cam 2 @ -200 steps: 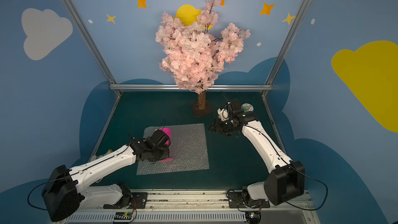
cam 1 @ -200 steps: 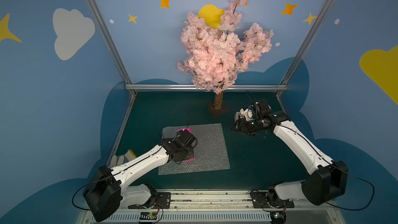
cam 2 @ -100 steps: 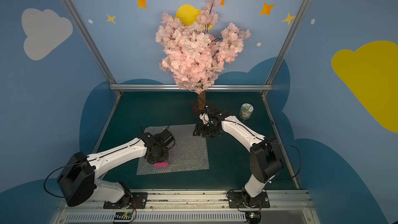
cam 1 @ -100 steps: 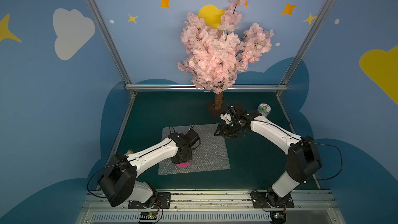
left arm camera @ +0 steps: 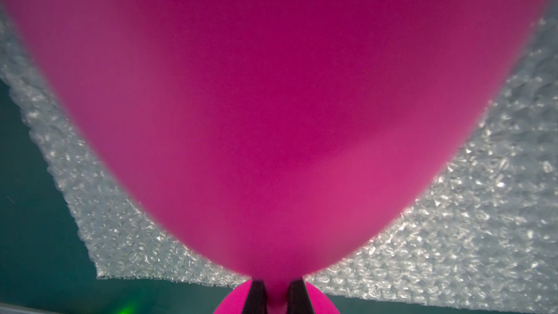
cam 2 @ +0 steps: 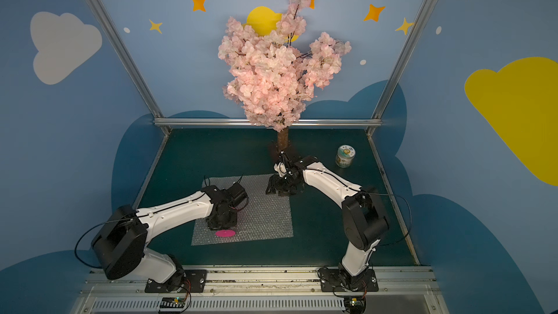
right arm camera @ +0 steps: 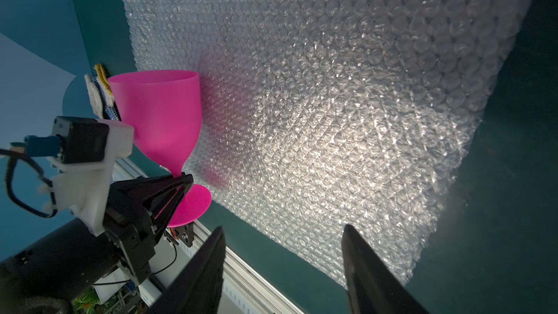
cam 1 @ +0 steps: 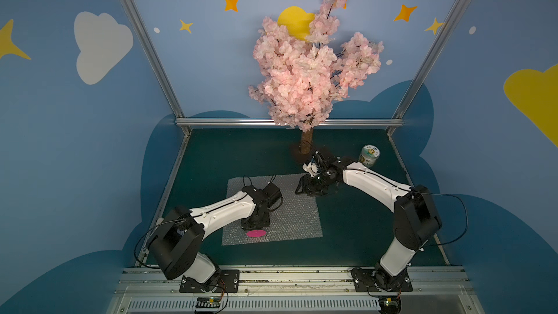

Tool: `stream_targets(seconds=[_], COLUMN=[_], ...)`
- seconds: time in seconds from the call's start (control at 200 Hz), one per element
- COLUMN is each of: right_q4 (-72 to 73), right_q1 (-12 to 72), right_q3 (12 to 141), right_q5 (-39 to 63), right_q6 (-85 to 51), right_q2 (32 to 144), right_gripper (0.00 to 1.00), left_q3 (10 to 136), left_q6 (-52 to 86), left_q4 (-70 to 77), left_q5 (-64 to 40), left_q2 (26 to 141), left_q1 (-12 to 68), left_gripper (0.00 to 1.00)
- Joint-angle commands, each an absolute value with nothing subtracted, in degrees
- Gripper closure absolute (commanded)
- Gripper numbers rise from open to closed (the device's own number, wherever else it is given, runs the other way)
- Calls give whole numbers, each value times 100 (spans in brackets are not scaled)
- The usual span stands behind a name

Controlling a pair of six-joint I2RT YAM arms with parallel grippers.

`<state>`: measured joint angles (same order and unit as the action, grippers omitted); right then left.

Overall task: Wrap wine glasses in bubble wrap
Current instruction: Place the wine glass on the bubble wrap.

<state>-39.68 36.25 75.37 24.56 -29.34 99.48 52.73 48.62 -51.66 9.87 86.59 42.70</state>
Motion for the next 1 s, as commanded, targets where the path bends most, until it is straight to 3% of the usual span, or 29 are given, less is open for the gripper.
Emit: stream_targets(seconds=[0.0,0.621,0.996], right_q4=[-3951,-4042,-4132], right_q1=[3665,3719,3743], right_q3=[7701,7735,7768], right_q5=[2408,2369,2368], right_q6=[-2964,-2936,-2900], right_q2=[10044,10154,10116], right_gripper=[39,39,39], left_q3=[5474,5225,5383], left_q6=[4615,4992,4915], left_q4=[-5340,-5256,-5486], left_q5=[1101,1072,1131], left_q2=[8709,8710,8631], left_q1=[4244,4240,4235], left_gripper=[91,88,68])
